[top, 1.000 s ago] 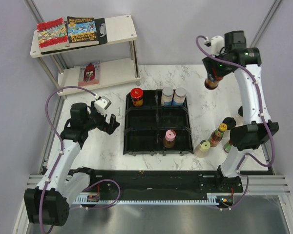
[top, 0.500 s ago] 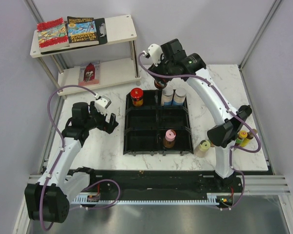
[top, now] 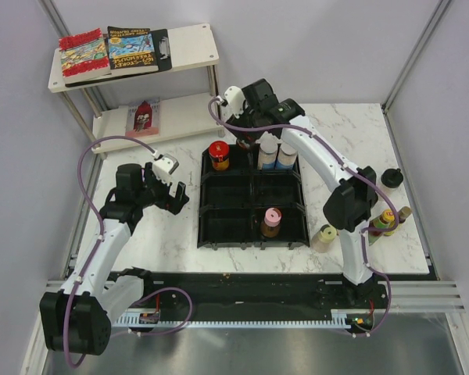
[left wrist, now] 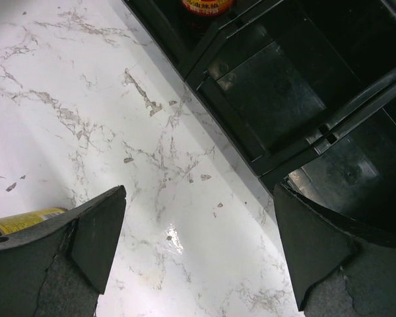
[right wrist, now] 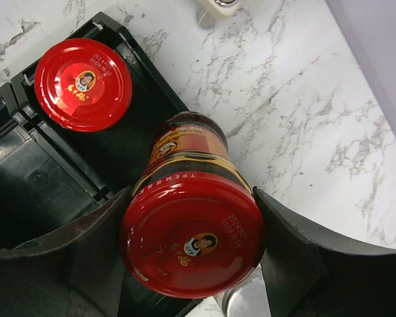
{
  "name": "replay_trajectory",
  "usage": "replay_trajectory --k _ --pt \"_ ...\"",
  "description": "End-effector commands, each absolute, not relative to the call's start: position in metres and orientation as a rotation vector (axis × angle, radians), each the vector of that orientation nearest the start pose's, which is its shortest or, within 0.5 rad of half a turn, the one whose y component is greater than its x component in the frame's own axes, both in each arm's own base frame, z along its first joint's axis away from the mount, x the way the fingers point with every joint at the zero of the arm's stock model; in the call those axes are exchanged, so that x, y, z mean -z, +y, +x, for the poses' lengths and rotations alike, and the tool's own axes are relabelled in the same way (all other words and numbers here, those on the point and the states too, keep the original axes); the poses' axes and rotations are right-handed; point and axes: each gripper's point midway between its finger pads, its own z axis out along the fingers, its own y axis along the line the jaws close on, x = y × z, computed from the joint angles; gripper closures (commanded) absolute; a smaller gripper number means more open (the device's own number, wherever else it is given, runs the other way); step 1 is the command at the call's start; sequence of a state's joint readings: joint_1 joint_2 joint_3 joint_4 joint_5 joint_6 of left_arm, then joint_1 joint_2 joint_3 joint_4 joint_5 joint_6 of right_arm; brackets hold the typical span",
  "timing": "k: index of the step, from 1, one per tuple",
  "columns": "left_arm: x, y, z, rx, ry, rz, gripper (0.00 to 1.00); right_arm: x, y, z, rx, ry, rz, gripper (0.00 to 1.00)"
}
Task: Organize the condiment bottles
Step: Place the bottle in the storage box.
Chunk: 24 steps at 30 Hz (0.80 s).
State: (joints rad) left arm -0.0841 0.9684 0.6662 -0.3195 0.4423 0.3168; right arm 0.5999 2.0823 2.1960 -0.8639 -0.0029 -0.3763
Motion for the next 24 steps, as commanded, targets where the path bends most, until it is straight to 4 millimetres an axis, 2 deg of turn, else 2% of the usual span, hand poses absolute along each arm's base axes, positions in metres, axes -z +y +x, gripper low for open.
replay_trajectory --k 1,13,22,24 --pt "-0.148 -0.083 0.292 0.308 2.01 0.686 0.01 -0.272 0.327 0.467 -0.207 1.879 -1.033 1.0" --pt "-0.15 -0.084 0.291 0.314 2.001 0.688 0.0 -0.222 0.341 0.455 -0.248 1.96 -1.072 1.0" --pt "-0.153 -0.085 0.289 0.31 1.987 0.691 0.0 -0.177 0.337 0.455 -0.219 2.027 -1.107 1.0" --pt "-0.153 -0.084 0.29 0.31 1.988 0.688 0.0 -0.168 0.337 0.454 -0.22 2.043 -1.123 0.88"
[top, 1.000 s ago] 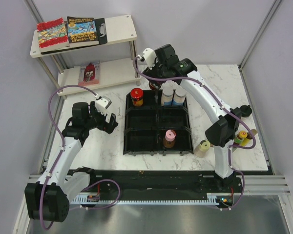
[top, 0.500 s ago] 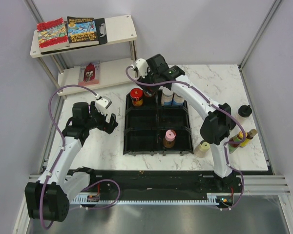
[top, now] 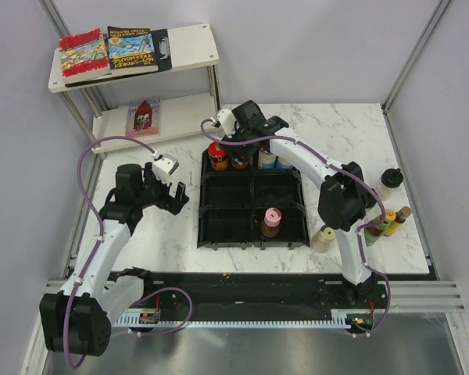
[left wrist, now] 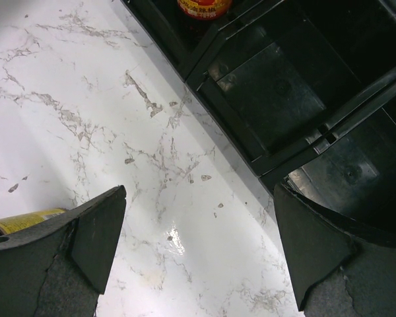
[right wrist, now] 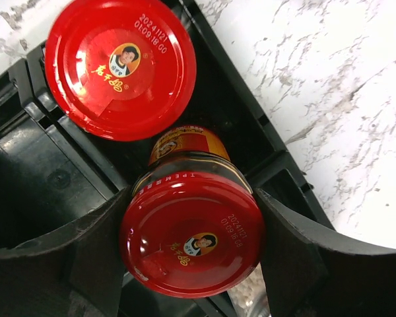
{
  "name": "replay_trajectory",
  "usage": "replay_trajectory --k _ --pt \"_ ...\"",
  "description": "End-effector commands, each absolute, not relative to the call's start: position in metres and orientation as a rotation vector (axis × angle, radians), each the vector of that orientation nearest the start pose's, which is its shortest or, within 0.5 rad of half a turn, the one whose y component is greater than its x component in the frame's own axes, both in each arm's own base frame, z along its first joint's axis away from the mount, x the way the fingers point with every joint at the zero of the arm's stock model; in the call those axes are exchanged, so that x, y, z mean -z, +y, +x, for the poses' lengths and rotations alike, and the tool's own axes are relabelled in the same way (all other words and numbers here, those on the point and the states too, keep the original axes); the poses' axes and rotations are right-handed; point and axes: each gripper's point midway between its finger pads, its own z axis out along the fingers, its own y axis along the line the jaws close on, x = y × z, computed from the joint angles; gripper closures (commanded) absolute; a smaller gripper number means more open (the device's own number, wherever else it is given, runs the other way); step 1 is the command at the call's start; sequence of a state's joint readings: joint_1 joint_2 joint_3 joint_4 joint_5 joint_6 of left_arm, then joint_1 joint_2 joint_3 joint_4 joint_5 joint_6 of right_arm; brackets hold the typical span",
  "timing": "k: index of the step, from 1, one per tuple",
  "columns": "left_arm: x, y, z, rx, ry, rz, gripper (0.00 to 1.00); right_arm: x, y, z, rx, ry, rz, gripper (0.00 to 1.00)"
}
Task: Organize the condiment bottles
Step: Place the bottle in the storage box, then pick up the bottle from the center of the board.
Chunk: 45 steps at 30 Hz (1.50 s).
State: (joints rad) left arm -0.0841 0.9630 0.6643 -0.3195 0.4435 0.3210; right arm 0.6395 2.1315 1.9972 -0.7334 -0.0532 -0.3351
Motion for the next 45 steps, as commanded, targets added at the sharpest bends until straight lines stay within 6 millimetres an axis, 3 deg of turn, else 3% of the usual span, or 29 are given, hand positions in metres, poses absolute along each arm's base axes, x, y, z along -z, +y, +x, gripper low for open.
replay_trajectory --k 1,2,5,10,13,14,19,20,24,26,27,28,30,34,35,36,39,45 --pt "-0.153 -0.084 0.29 0.309 1.988 0.689 0.0 -0.165 0.337 0.452 -0.22 2.044 -1.136 0.8" --pt "-0.153 -0.084 0.29 0.309 1.988 0.689 0.0 -0.162 0.336 0.452 -0.22 2.047 -1.143 0.64" --pt "-0.153 -0.084 0.29 0.31 1.988 0.687 0.0 -0.157 0.336 0.45 -0.221 2.049 -1.166 0.4" --pt "-0.154 -0.084 0.289 0.307 1.983 0.69 0.01 -0.16 0.336 0.446 -0.22 2.036 -1.187 0.15" --pt "-0.155 -0.084 0.289 0.304 1.981 0.69 0.0 -0.174 0.333 0.444 -0.224 2.019 -1.17 0.09" --pt "-0.155 -0.084 0.289 0.304 1.979 0.69 0.01 -0.184 0.331 0.443 -0.22 2.007 -1.161 0.02" --pt "-0.157 -0.084 0.288 0.303 1.972 0.69 0.01 -0.231 0.314 0.434 -0.182 1.965 -1.118 0.02" --pt "-0.158 -0.084 0.288 0.305 1.969 0.689 0.01 -0.256 0.306 0.428 -0.176 1.936 -1.094 0.02" --pt "-0.16 -0.085 0.287 0.31 1.963 0.691 0.0 -0.296 0.263 0.392 -0.128 1.966 -1.108 0.02" --pt "-0.16 -0.086 0.286 0.312 1.959 0.694 0.0 -0.304 0.229 0.374 -0.055 2.005 -1.123 0.02" --pt "-0.16 -0.085 0.287 0.308 1.964 0.688 0.01 -0.293 0.214 0.367 -0.032 2.047 -1.135 0.02" --pt "-0.16 -0.085 0.287 0.305 1.965 0.686 0.0 -0.291 0.191 0.368 -0.002 2.084 -1.102 0.02" --pt "-0.161 -0.085 0.288 0.307 1.966 0.682 0.0 -0.288 0.156 0.351 0.016 2.13 -1.114 0.02" --pt "-0.164 -0.087 0.286 0.323 1.958 0.68 0.0 -0.238 0.087 0.316 -0.058 2.327 -1.173 0.04" --pt "-0.164 -0.086 0.287 0.318 1.959 0.679 0.0 -0.235 0.079 0.305 -0.059 2.328 -1.2 0.04" --pt "-0.165 -0.084 0.289 0.304 1.963 0.667 0.0 -0.218 0.07 0.295 -0.061 2.36 -1.246 0.05" --pt "-0.167 -0.079 0.291 0.276 1.971 0.642 0.0 -0.202 0.068 0.266 -0.103 2.337 -1.37 0.05" --pt "-0.167 -0.08 0.291 0.281 1.968 0.641 0.0 -0.19 0.064 0.231 -0.159 2.304 -1.507 0.04"
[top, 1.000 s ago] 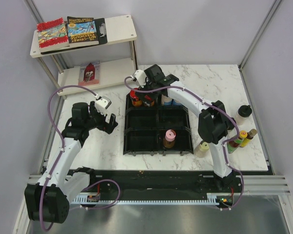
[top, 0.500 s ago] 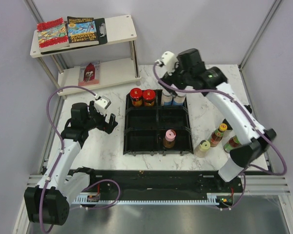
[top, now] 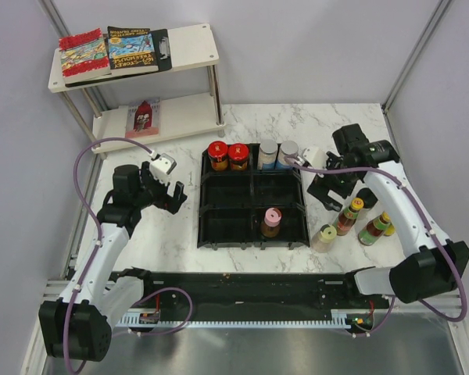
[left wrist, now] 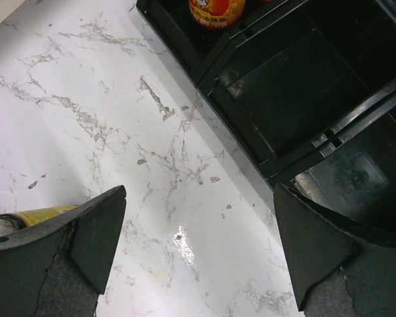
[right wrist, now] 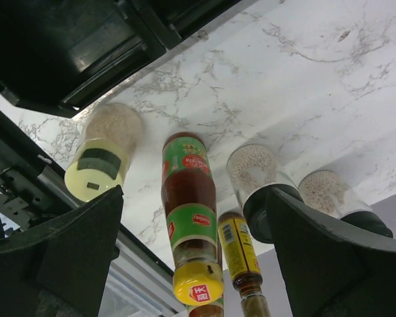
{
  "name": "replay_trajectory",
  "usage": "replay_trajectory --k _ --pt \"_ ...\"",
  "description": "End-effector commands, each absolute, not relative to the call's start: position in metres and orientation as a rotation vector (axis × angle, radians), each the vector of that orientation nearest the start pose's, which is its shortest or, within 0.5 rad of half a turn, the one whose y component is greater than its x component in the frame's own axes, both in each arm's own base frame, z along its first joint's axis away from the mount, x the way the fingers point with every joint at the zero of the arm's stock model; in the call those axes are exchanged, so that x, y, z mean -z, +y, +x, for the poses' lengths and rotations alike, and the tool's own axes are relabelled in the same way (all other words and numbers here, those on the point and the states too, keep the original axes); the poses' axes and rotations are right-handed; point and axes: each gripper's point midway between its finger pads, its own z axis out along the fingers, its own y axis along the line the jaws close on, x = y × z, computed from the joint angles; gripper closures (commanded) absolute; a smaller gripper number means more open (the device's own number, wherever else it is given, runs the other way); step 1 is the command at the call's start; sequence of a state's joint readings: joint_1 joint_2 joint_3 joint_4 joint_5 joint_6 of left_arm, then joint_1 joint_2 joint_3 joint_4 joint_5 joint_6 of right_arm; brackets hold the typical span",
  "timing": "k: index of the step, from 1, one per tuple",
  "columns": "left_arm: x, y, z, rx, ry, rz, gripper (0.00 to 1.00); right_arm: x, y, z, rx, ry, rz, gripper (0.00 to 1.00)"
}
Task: Organize the condiment bottles
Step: Pick up the bottle from the center of the board.
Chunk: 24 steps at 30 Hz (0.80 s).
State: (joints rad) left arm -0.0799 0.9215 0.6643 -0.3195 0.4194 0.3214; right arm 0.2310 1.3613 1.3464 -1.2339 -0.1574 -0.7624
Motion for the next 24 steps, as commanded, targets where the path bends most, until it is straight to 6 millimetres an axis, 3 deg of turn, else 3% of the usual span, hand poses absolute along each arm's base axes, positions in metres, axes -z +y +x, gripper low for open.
replay_trajectory --k 1,4,10,16,24 --pt "-0.166 -0.08 0.291 0.285 1.97 0.643 0.0 -0.189 0.063 0.226 -0.167 2.304 -1.526 0.05" --pt "-0.166 -0.08 0.291 0.284 1.972 0.642 0.0 -0.18 0.052 0.224 -0.099 2.362 -1.507 0.05" --pt "-0.167 -0.081 0.29 0.289 1.966 0.643 0.0 -0.188 0.042 0.235 0.026 2.325 -1.429 0.04" --pt "-0.167 -0.082 0.289 0.297 1.961 0.648 0.01 -0.178 0.027 0.236 0.015 2.395 -1.346 0.07" --pt "-0.166 -0.083 0.289 0.305 1.966 0.653 0.0 -0.161 0.014 0.228 -0.079 2.46 -1.305 0.23"
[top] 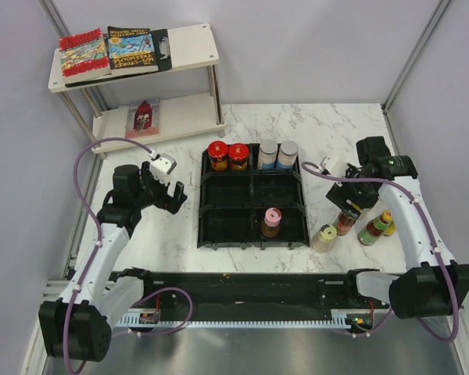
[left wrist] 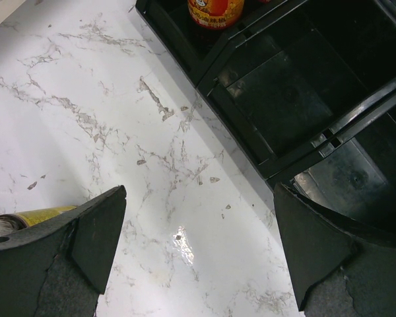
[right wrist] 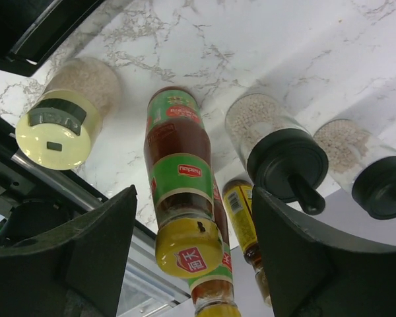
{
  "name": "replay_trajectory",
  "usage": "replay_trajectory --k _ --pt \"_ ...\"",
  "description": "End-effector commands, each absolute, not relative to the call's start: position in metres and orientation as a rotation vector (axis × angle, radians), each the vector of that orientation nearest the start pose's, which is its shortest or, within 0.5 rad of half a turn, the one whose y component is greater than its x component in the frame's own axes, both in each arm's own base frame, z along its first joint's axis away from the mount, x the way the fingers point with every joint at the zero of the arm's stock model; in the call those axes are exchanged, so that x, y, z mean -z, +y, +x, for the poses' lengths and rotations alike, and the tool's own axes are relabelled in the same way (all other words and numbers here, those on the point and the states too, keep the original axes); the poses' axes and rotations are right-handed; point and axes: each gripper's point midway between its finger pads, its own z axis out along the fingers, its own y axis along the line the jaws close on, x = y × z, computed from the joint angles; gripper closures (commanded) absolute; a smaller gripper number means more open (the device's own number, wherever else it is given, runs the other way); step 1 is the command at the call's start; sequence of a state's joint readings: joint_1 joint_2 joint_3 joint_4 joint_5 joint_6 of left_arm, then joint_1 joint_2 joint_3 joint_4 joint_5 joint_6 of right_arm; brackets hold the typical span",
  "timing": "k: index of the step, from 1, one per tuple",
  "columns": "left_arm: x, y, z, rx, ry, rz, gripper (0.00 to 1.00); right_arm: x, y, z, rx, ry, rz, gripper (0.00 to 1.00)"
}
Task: Organize the condiment bottles
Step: Pick up the bottle from the center of the board.
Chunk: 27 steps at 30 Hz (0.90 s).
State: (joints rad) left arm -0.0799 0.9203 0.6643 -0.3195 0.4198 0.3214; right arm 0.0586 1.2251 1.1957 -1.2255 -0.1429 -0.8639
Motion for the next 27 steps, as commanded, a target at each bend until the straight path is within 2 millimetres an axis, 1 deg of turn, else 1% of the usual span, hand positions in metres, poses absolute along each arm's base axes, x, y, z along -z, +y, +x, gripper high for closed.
replay_trajectory --k 1,5,10,13,15,16,18,20,21,22,23,26,27 --pt "-0.166 -0.083 0.289 0.305 1.965 0.653 0.0 -0.157 0.014 0.226 -0.092 2.469 -1.309 0.24" --pt "-0.166 -0.083 0.289 0.304 1.967 0.652 0.01 -0.149 0.015 0.219 -0.124 2.482 -1.336 0.3" --pt "-0.165 -0.083 0.289 0.307 1.968 0.655 0.0 -0.138 0.011 0.21 -0.14 2.517 -1.363 0.36" --pt "-0.164 -0.083 0.289 0.307 1.97 0.656 0.01 -0.136 0.005 0.208 -0.139 2.531 -1.352 0.4" --pt "-0.165 -0.084 0.289 0.308 1.968 0.656 0.0 -0.135 0.005 0.207 -0.146 2.532 -1.357 0.44" --pt "-0.164 -0.084 0.288 0.31 1.968 0.657 0.01 -0.134 0.005 0.206 -0.15 2.532 -1.363 0.49" --pt "-0.165 -0.084 0.289 0.308 1.968 0.656 0.01 -0.134 0.005 0.205 -0.155 2.537 -1.367 0.51" --pt "-0.165 -0.084 0.288 0.308 1.967 0.656 0.01 -0.132 0.005 0.205 -0.164 2.54 -1.373 0.59" --pt "-0.165 -0.084 0.288 0.308 1.966 0.656 0.0 -0.132 0.006 0.205 -0.169 2.54 -1.371 0.66" --pt "-0.165 -0.084 0.288 0.309 1.965 0.657 0.0 -0.133 0.007 0.207 -0.17 2.536 -1.367 0.87" --pt "-0.165 -0.084 0.288 0.309 1.966 0.659 0.0 -0.134 0.007 0.208 -0.175 2.541 -1.355 0.99" --pt "-0.165 -0.084 0.289 0.309 1.966 0.657 0.01 -0.144 0.011 0.213 -0.197 2.521 -1.348 1.0" --pt "-0.165 -0.084 0.289 0.31 1.967 0.657 0.0 -0.155 0.012 0.221 -0.174 2.489 -1.338 1.0"
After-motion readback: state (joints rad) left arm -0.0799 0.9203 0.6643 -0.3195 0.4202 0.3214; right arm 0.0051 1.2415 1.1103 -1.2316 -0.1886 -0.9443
